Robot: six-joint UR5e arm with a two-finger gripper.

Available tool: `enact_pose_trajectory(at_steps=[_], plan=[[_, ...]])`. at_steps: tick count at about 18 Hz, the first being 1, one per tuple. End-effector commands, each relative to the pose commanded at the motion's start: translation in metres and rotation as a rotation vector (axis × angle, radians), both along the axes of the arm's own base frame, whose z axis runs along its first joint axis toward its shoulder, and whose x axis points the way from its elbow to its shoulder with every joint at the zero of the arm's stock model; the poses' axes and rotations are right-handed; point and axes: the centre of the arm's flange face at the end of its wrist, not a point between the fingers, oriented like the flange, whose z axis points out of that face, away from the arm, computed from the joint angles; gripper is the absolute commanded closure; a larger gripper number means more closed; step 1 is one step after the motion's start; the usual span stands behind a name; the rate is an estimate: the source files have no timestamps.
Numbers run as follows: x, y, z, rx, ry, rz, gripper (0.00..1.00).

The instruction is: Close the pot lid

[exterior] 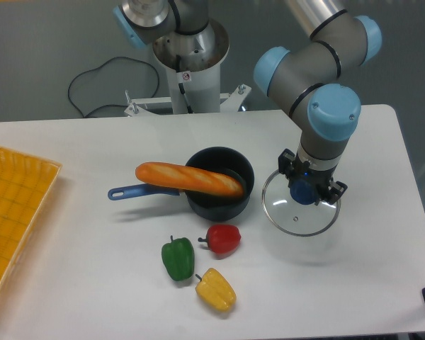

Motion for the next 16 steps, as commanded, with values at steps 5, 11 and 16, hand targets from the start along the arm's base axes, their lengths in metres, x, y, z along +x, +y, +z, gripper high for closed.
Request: enact_pose_trajectory(at_steps=[5,11,16], plan=[[0.003,0.000,0.004,0.006,0.004,-0.002,0.64],[0.008,-0.001,0.007,0.016,0.001,-0.003,0.64],[0.030,0.008,0.013,0.050,-0.026,-0.019,0.64]])
